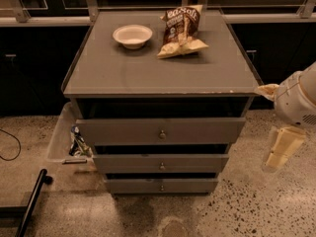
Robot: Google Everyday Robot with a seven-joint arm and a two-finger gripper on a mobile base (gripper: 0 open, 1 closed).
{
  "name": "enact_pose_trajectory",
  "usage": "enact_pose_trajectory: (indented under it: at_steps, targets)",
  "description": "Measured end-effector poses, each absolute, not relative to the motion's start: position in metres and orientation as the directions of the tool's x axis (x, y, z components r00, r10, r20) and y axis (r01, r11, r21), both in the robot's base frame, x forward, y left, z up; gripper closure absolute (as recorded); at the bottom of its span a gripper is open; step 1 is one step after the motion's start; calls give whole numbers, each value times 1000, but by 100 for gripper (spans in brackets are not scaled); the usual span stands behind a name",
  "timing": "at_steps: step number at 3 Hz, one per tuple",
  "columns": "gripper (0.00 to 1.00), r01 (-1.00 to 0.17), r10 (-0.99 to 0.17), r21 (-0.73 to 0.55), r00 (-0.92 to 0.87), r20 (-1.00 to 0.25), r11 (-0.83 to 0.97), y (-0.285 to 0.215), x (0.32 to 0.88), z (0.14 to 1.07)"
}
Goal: Open bottom drawer
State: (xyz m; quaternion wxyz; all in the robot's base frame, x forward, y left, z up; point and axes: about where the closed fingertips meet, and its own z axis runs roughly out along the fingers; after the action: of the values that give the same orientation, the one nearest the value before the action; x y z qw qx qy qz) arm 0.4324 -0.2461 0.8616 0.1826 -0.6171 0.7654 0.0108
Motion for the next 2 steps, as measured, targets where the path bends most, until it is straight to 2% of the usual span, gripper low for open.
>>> enact_pose_trajectory:
  at_steps: [2]
  targets:
    - [0,-951,-927,-176,-187,-326,254,-248,429,828]
